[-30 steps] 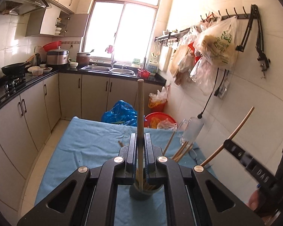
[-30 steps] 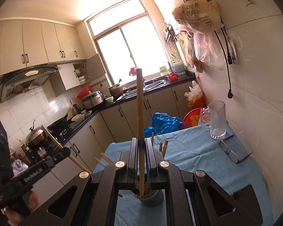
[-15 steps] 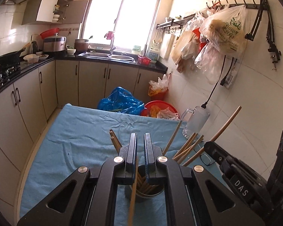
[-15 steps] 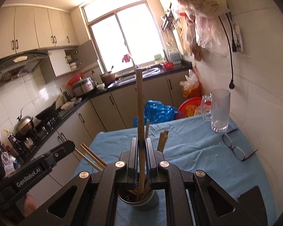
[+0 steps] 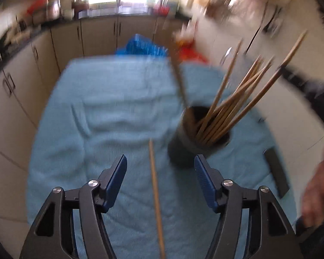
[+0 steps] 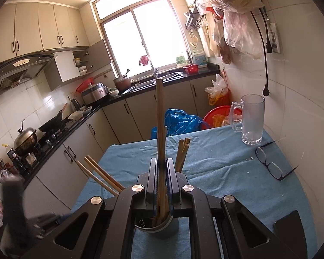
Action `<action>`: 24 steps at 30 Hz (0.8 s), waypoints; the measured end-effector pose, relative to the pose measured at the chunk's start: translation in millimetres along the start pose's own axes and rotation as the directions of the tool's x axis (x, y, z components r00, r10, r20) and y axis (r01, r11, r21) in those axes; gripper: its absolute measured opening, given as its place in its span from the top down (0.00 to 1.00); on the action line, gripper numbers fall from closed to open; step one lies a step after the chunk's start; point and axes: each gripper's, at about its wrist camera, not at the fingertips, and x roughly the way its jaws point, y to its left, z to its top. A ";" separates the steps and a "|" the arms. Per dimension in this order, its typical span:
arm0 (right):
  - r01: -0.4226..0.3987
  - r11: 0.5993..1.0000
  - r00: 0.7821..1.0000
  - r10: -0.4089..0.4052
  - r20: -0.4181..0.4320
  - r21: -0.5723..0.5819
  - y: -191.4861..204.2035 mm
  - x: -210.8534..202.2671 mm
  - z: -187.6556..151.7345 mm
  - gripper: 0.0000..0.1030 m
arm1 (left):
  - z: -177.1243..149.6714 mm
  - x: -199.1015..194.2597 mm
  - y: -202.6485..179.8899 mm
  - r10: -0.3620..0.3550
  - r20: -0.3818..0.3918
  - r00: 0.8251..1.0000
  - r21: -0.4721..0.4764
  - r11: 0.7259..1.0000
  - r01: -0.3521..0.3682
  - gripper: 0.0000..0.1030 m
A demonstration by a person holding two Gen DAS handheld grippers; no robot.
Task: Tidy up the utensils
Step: 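Open both tools to release the chopsticks into the holder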
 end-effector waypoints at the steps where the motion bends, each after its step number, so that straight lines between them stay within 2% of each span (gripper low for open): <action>1: -0.002 1.000 1.000 0.002 -0.005 0.004 -0.3 1.4 -0.6 0.92 | -3.0 14.4 4.4 -0.001 -0.045 0.999 -0.017 1.000 0.000 0.38; 4: -0.006 1.000 1.000 0.006 -0.008 0.003 0.3 2.7 -1.9 0.92 | -8.5 49.2 8.7 0.016 -0.135 0.991 -0.020 1.000 -0.019 0.41; 6: -0.010 1.000 1.000 0.010 -0.009 0.004 0.0 2.8 -1.7 0.92 | -11.6 71.1 7.6 0.058 -0.180 0.982 -0.005 0.998 -0.060 0.53; 7: -0.010 1.000 1.000 0.010 -0.007 0.002 0.8 2.9 -1.7 0.92 | -12.0 77.9 8.1 0.077 -0.192 0.978 -0.005 0.997 -0.080 0.55; 9: -0.008 1.000 1.000 0.008 -0.007 -0.002 1.8 4.0 -1.9 0.92 | -13.2 91.9 7.9 0.099 -0.222 0.970 0.002 0.995 -0.101 0.71; 10: -0.009 1.000 1.000 0.009 -0.007 -0.004 1.8 4.3 -1.6 0.92 | -12.8 91.4 6.8 0.117 -0.202 0.973 0.008 0.993 -0.117 0.72; 12: -0.009 1.000 1.000 0.009 -0.008 -0.008 1.1 5.5 -0.9 0.92 | -12.8 92.1 3.8 0.133 -0.198 0.971 0.021 0.991 -0.131 0.90; 13: -0.008 1.000 1.000 0.008 -0.008 -0.007 0.6 5.5 -1.0 0.92 | -13.6 92.2 3.3 0.144 -0.194 0.970 0.025 0.990 -0.142 0.93; 17: -0.007 1.000 1.000 0.007 -0.015 0.006 -4.7 8.6 -1.1 0.92 | -18.8 81.6 9.1 0.116 -0.158 0.981 -0.021 0.993 -0.120 0.94; 19: -0.008 1.000 1.000 0.008 -0.019 0.009 -6.1 8.6 -1.2 0.92 | -21.7 64.1 10.7 0.090 -0.114 0.989 -0.050 0.994 -0.096 0.94; 22: -0.009 1.000 1.000 0.009 -0.020 0.011 -7.8 9.0 -0.9 0.92 | -23.0 26.9 8.7 0.072 -0.015 0.997 -0.068 0.995 -0.073 0.94; 24: -0.009 1.000 1.000 0.009 -0.021 0.010 -8.6 9.6 -0.9 0.92 | -19.6 -5.1 5.1 0.054 0.062 0.997 -0.076 0.996 -0.049 0.94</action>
